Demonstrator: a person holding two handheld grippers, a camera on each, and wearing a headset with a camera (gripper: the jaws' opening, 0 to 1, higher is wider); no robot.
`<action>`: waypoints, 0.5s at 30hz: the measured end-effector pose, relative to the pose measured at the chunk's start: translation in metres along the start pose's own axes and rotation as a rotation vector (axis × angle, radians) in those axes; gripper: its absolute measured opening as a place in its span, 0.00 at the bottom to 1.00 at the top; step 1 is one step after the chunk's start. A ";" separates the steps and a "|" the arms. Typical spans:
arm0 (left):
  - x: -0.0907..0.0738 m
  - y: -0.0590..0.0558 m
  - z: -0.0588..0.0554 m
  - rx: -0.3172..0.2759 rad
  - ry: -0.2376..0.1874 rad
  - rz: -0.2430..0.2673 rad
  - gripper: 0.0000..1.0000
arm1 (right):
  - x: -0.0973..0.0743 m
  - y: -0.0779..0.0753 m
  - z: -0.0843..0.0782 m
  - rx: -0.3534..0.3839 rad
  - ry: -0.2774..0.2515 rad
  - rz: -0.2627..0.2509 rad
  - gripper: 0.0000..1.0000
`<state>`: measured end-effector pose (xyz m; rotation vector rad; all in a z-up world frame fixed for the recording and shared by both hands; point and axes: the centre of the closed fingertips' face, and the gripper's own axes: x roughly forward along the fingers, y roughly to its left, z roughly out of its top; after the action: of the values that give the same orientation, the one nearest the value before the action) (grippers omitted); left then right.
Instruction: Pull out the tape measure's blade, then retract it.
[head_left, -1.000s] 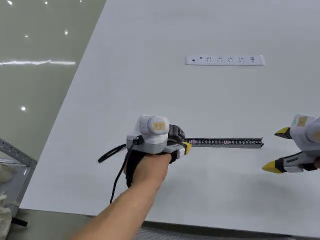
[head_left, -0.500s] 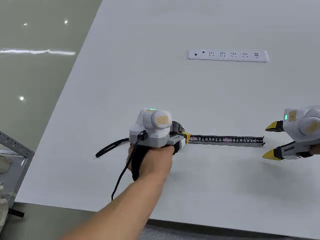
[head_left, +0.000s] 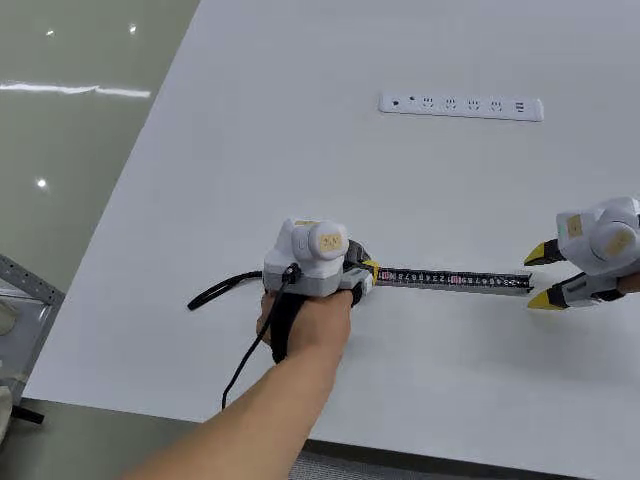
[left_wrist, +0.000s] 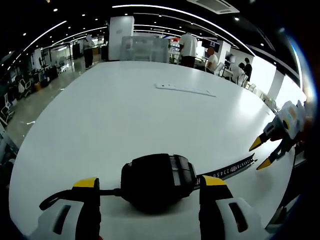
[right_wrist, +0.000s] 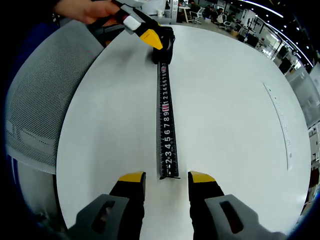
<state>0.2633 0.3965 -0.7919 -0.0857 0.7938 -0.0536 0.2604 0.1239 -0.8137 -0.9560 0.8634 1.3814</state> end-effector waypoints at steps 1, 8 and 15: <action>0.000 0.001 -0.001 -0.002 0.000 0.005 0.77 | 0.001 0.000 -0.001 -0.003 0.002 0.006 0.31; 0.002 0.000 -0.002 -0.005 0.001 0.004 0.76 | 0.005 0.000 -0.002 -0.009 0.009 0.022 0.27; 0.003 0.000 -0.002 -0.006 0.003 0.008 0.75 | 0.008 0.000 -0.001 -0.010 0.007 0.037 0.23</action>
<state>0.2643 0.3960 -0.7955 -0.0883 0.7970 -0.0441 0.2606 0.1258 -0.8214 -0.9577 0.8842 1.4156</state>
